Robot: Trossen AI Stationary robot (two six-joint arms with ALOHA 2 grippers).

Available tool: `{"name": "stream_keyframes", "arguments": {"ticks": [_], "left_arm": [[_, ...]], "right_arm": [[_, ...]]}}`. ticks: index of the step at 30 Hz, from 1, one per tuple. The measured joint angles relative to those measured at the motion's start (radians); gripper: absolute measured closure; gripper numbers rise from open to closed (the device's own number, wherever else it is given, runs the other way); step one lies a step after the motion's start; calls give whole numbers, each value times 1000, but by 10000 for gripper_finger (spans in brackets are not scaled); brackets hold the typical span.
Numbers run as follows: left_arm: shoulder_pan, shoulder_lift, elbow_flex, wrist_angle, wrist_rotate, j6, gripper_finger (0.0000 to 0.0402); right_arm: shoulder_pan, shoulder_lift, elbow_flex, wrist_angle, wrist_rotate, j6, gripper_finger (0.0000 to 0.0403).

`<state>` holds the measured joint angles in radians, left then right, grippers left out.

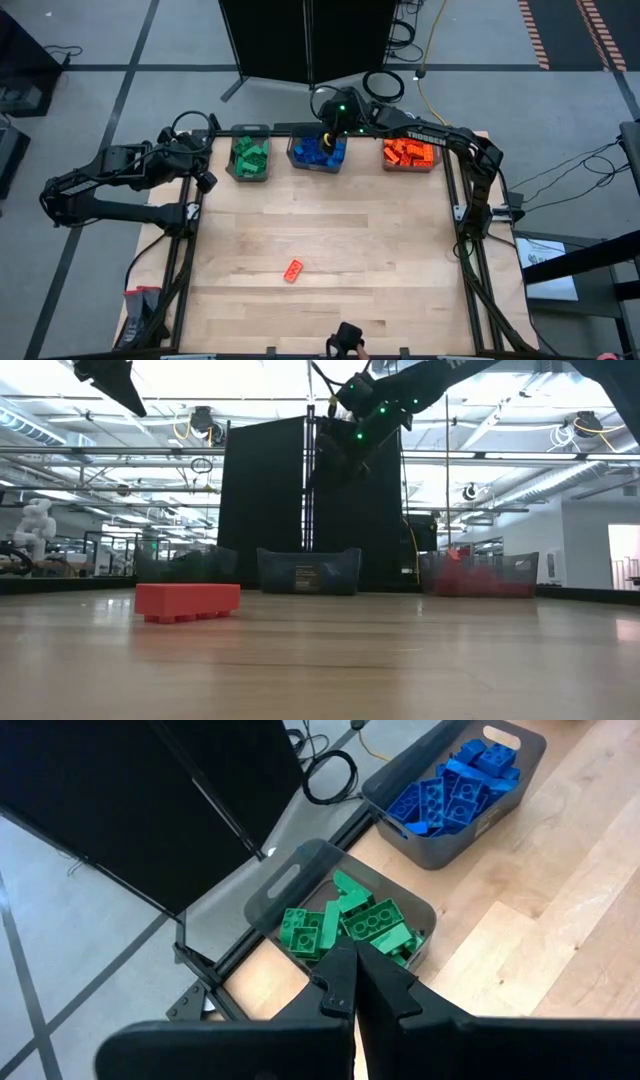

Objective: Sort blocks
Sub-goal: Put the orange game piece into the right black bin

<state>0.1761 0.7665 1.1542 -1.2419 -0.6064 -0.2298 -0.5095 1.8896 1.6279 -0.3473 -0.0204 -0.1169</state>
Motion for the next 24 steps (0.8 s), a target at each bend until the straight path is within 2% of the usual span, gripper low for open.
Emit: {"name": "stream_keyframes", "arguments": {"ticks": [12, 24], "left_arm": [[0, 0, 0, 0, 0, -2, 401], [0, 0, 0, 0, 4, -6, 402]], "right_arm": [[2, 0, 0, -2, -9, -4, 106], [78, 0, 0, -24, -11, -8, 106]]}}
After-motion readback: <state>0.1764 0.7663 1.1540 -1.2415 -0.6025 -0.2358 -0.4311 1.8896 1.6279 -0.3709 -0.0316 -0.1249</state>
